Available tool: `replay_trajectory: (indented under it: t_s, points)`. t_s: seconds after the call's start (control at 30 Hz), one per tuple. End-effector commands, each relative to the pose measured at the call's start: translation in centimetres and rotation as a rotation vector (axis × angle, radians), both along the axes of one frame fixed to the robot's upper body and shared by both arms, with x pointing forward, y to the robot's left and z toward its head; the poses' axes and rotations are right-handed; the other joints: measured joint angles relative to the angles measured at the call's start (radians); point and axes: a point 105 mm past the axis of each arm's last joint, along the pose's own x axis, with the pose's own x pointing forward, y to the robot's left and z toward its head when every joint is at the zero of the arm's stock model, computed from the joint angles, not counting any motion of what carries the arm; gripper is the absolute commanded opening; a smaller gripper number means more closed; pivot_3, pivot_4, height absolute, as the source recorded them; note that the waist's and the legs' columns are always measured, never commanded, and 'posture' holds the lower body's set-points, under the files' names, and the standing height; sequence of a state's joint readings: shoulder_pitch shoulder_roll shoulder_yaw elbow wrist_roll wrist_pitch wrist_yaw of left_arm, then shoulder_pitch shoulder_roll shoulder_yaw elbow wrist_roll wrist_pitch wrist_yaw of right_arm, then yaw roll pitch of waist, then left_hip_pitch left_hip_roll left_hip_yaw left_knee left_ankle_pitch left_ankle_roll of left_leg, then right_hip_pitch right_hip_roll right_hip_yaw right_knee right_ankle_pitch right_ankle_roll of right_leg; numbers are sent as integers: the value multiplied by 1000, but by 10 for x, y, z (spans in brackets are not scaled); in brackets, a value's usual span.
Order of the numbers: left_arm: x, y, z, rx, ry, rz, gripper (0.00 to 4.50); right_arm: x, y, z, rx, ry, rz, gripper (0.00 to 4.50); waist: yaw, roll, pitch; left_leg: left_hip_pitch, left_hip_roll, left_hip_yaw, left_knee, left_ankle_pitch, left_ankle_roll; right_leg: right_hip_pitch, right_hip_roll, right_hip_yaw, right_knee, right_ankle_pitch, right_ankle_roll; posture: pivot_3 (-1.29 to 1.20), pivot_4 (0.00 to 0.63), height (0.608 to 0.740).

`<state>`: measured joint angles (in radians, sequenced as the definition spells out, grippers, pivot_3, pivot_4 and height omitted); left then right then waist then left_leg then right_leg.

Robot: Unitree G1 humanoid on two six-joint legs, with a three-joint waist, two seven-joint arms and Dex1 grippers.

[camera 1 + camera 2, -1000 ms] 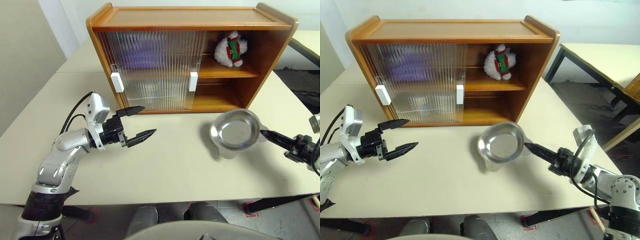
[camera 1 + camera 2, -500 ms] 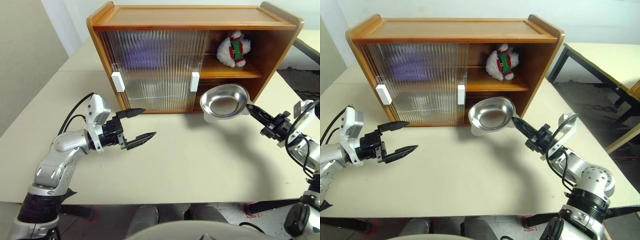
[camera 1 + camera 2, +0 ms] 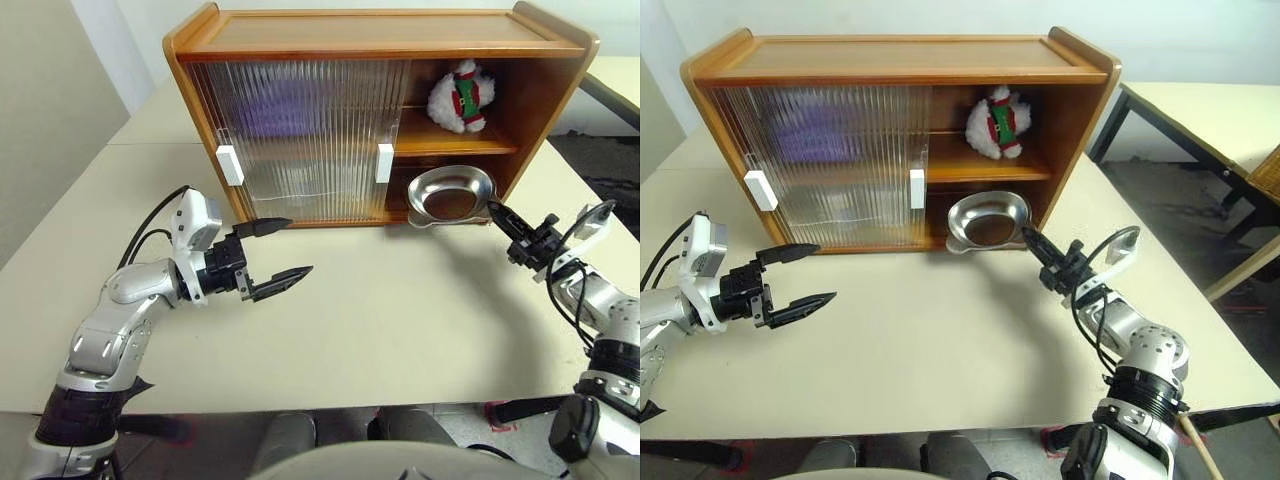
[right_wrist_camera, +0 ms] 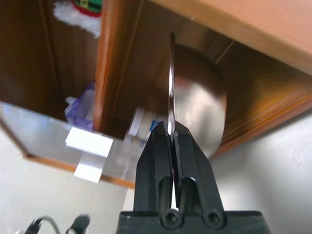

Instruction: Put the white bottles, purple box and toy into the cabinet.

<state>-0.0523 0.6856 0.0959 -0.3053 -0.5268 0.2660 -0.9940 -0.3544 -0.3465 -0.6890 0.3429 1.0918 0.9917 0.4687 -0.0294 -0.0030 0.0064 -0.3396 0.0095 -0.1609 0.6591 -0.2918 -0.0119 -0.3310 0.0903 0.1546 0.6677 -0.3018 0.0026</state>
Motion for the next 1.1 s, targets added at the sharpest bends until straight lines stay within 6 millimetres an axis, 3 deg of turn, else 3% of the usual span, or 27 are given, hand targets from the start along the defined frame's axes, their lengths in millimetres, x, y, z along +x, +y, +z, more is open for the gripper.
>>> replay_trajectory:
  t_s: [0.03, 0.27, 0.53, 0.8, 1.1]
  points:
    - [-2, 2, -6, 23, 10, -3, 4500, 12, 8, 5, 13, -5, -33, 5, 0, 0, 0, 0, 0, 0, 0, 0, 0, 0, 0, 0, 0, 1, -2, -22, 0, 740]
    - [-3, 2, -8, 26, 8, -8, 4500, 35, 16, 16, 20, 18, -112, 5, 0, 1, 0, -1, 2, -3, 0, 0, 0, -2, 0, 0, 0, 4, -6, -18, 0, 740]
    - [-4, -2, -8, 26, 5, -7, 4500, 55, 22, 14, -22, 103, -212, 5, 1, 2, -1, -6, 8, -5, 0, 0, 0, -6, -1, 0, 0, 6, -7, -5, 0, 740]
    - [-5, 1, -9, 27, 7, 3, 4500, 63, 33, 12, -47, 134, -244, 5, 0, 2, -1, -8, 8, -5, -1, 0, 0, -10, -1, -1, 0, 7, -7, -3, 4, 740]
    - [-4, 1, -9, 24, 4, 5, 4500, 64, 43, -6, -156, 194, -242, 5, 0, 3, -1, -8, 9, -5, 0, 0, 0, -10, -1, -1, 0, 8, -7, -5, 7, 740]
